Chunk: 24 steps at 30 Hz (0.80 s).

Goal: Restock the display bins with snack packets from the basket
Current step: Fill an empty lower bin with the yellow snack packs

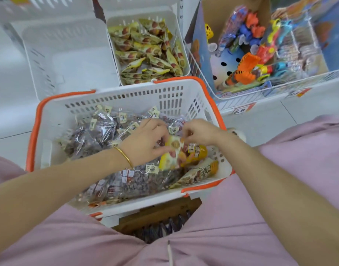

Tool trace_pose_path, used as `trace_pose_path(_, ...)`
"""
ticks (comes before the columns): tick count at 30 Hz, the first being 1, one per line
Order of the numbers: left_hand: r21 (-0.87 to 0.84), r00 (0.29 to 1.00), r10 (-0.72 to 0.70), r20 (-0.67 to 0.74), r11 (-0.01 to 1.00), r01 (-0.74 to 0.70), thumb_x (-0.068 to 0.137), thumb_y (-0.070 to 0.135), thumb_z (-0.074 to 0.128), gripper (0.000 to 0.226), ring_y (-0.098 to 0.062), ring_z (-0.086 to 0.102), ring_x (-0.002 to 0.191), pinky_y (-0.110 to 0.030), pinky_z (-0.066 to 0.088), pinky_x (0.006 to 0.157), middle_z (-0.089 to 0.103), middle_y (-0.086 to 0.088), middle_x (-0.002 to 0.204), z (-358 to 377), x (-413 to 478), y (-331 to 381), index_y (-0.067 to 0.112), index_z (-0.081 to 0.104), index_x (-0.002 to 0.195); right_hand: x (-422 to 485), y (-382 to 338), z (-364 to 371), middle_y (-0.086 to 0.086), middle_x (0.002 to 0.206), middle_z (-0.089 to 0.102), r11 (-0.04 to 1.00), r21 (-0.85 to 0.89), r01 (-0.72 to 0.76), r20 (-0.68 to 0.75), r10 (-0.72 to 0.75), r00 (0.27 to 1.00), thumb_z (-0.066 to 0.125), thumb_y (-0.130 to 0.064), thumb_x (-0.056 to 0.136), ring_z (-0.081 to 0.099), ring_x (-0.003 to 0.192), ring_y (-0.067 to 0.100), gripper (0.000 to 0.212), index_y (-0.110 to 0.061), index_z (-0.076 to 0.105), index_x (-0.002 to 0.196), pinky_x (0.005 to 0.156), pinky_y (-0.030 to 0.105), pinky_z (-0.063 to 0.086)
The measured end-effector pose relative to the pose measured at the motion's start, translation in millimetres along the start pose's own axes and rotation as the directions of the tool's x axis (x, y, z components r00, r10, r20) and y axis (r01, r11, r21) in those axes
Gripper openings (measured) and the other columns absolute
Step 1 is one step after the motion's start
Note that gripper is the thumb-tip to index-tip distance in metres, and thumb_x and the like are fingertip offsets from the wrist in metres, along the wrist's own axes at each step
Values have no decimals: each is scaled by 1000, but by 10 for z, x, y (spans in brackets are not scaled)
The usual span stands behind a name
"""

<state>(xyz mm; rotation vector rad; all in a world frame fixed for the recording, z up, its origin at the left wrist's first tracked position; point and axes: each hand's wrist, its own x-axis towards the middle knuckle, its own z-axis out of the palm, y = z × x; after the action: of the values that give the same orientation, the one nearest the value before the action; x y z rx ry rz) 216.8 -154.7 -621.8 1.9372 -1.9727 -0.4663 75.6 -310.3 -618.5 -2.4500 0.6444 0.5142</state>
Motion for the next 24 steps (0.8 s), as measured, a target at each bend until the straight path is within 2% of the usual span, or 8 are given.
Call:
trace_pose_path(4,76,986,144,88,986,-150,75,64,52,41,-32,26,135,-52,29,108,41,-11,141,242,-15,177,27,70,80,-14,197,-179,9,83,53,968,217,-126,-204,172,964,64,-9,86,51,83,21,19,-9,49,74,66,32,37)
trace_pose_path(8,88,966,63,250,992,-87,78,52,64,23,-27,5,143,-54,19,112,23,-1,153,423,3,271,30,72,82,25,244,-123,14,90,54,907,393,-151,-266,270,926,60,-6,86,56,96,30,31,-18,38,68,72,35,40)
trace_pose_path(12,50,996,19,89,998,-23,78,31,70,10,-29,21,140,-52,28,107,37,-4,146,434,15,246,21,69,80,56,244,-93,3,75,45,853,506,-127,-276,300,913,57,-4,88,48,78,25,31,-18,36,70,59,30,34)
trace_pose_path(16,143,993,-107,57,985,98,69,46,75,46,-33,31,133,-51,33,102,43,-10,138,410,-2,172,12,60,96,81,196,-135,5,83,49,798,594,-104,-284,329,901,53,-9,92,43,66,16,10,-12,44,97,55,28,31)
trace_pose_path(19,169,993,-95,76,982,81,79,34,69,20,-29,30,133,-48,31,102,46,-4,137,483,-4,155,14,66,85,90,151,-159,9,100,51,773,626,-105,-285,352,892,45,-7,94,49,79,20,19,-11,47,113,63,29,35)
trace_pose_path(21,5,994,-109,31,994,109,82,19,64,8,-28,43,122,-41,34,97,58,-4,119,484,31,155,12,63,78,81,118,-177,10,93,45,767,636,-89,-315,363,877,39,-5,95,42,75,20,8,-10,44,98,57,29,29)
trace_pose_path(23,-284,982,-186,-15,943,174,84,6,54,9,-16,57,85,-31,41,78,57,-3,81,389,81,185,8,52,76,95,142,-177,12,89,43,735,672,-89,-334,409,849,35,-8,97,40,75,20,8,-9,42,93,59,30,28)
trace_pose_path(24,-402,969,-246,-23,890,216,88,2,49,9,-6,51,65,-23,40,64,49,-1,68,297,114,200,5,48,79,115,166,-170,13,91,46,716,693,-87,-340,431,836,34,-10,98,43,77,21,11,-8,44,96,62,30,30)
